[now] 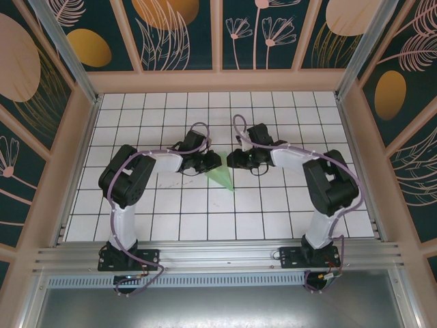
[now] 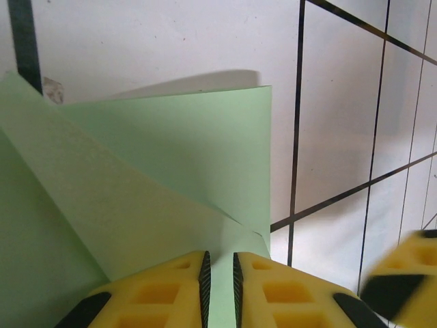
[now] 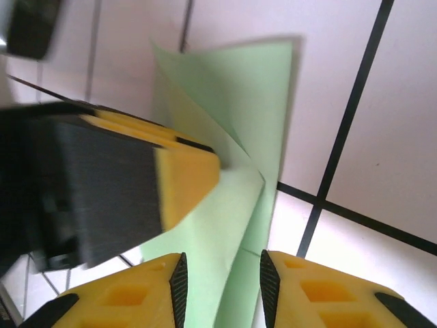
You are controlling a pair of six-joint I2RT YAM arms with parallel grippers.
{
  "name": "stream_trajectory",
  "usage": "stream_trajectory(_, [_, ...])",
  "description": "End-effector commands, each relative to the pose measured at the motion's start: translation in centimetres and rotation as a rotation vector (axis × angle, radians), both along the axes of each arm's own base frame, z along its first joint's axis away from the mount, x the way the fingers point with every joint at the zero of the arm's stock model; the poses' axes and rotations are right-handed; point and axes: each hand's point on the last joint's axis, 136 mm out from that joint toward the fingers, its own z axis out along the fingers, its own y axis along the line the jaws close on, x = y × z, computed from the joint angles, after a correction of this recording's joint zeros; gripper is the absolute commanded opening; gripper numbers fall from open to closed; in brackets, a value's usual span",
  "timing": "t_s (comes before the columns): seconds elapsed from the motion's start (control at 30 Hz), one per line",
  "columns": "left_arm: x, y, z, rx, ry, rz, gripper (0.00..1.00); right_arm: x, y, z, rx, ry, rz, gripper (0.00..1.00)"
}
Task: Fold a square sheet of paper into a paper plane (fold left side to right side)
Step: Fourth fold the wing at the center of the table.
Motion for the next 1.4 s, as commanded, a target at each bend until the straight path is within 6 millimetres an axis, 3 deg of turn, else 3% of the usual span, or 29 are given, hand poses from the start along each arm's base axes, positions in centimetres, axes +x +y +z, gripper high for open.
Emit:
stream_trajectory(0.0, [-3.5, 3.3, -6.0, 0.169, 0.155, 0.029, 0.19, -1.6, -0.2, 1.6, 0.035, 0.009, 0.020, 0.34])
stream_trajectory(0.13, [-3.5, 3.3, -6.0, 0.168, 0.155, 0.030, 0.19, -4.0, 2.0, 1.1, 0.168, 0.123, 0.101, 0.16])
stream_trajectory(0.23, [-3.4, 3.2, -5.9, 0.167, 0.152, 0.030, 0.19, -4.3, 2.9, 0.1, 0.186, 0.163, 0.123, 0.12])
stream_trajectory(0.43, [-3.4, 3.2, -5.9, 0.168, 0.151, 0.028, 0.19, -4.8, 3.6, -1.5, 0.159, 0.210, 0.159, 0.10])
stream_trajectory(0.77, [-3.3, 3.2, -5.8, 0.169, 0.148, 0.027, 0.19, -5.3, 2.4, -4.8, 0.018, 0.258, 0.156, 0.10])
stream_trajectory(1.2, [-3.2, 3.2, -5.9, 0.173, 0.148, 0.026, 0.19, -6.6, 2.3, -5.6, -0.045, 0.272, 0.184, 0.10])
stream_trajectory(1.37, [-3.2, 3.2, -5.9, 0.176, 0.145, 0.026, 0.19, -7.5, 1.4, -6.0, -0.083, 0.292, 0.180, 0.10])
